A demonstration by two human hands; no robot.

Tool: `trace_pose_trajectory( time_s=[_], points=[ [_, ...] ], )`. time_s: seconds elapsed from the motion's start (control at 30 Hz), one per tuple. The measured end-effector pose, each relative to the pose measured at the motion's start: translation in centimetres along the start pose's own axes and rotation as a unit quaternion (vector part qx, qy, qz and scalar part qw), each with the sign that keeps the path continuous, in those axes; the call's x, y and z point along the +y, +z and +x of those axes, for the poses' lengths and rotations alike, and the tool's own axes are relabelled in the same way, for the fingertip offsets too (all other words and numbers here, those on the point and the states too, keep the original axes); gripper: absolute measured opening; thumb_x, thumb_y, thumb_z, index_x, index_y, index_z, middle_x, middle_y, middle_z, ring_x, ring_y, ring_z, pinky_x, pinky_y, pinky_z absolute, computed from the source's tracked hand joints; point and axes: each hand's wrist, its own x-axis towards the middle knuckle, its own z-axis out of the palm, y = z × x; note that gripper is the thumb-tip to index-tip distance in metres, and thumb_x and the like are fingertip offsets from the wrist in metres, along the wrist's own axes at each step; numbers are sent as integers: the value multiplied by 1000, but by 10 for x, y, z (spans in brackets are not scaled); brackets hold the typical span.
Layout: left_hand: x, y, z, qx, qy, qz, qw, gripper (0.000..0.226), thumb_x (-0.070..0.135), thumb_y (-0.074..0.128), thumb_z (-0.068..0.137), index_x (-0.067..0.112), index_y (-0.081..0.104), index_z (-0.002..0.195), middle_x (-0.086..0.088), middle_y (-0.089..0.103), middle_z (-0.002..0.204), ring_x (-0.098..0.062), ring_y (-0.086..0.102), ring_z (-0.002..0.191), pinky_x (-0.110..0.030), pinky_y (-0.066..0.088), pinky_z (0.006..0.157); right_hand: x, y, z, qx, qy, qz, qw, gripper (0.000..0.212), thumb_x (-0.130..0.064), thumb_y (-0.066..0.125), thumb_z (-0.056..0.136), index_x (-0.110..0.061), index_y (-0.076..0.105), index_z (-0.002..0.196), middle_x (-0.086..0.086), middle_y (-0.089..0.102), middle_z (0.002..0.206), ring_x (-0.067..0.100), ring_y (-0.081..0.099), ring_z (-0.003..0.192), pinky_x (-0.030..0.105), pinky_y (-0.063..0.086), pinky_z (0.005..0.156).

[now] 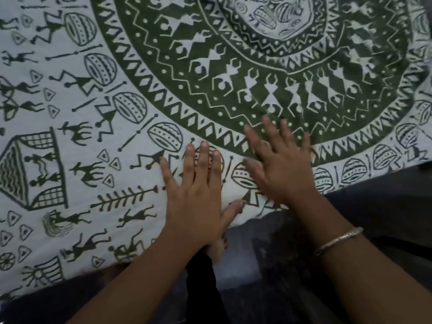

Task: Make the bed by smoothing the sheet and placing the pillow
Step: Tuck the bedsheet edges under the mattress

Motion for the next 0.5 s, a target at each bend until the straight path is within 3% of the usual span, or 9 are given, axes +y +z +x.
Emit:
trace_pose_trajectory(
  time_s=[0.07,0.13,0.2,0.3,0.4,0.5],
  points=[
    [18,0,9,-7,22,-2,1000,90,68,32,82,7,27,148,-20,22,154,-40,16,142,-69,2,108,32,-3,-3,1,107,34,994,68,-65,11,89,-39,10,151,0,8,161,36,3,146,58,2,114],
    [42,0,22,-10,68,-8,998,87,66,33,82,8,28,147,-21,22,154,-40,18,142,-68,7,108,46,-5,-4,10,157,58,986,71,-63,12,88,-32,12,152,6,9,161,40,2,146,54,3,115],
    [61,-2,40,6,97,-19,995,82,61,33,82,7,34,144,-20,26,152,-38,22,141,-67,9,109,44,-5,-3,26,115,47,992,69,-55,18,91,-24,18,152,10,17,159,43,12,144,57,9,113],
    [74,-4,65,28,106,-30,994,79,52,34,80,5,38,142,-15,29,153,-32,25,142,-63,8,111,49,-2,-3,39,-44,37,998,61,-40,31,93,-9,36,146,11,41,149,36,35,137,57,29,109],
    [86,-2,80,17,81,-36,996,76,47,33,78,5,39,142,-14,30,153,-32,24,142,-64,9,111,85,0,-3,19,-109,21,994,66,-50,31,93,-15,31,148,4,36,153,31,28,142,50,19,113],
    [117,-2,92,3,96,-25,995,76,53,32,82,8,37,143,-16,30,152,-36,24,141,-66,6,109,128,-3,-1,10,-52,10,999,64,-60,25,92,-32,26,149,1,24,157,37,19,144,56,14,112]
  ],
)
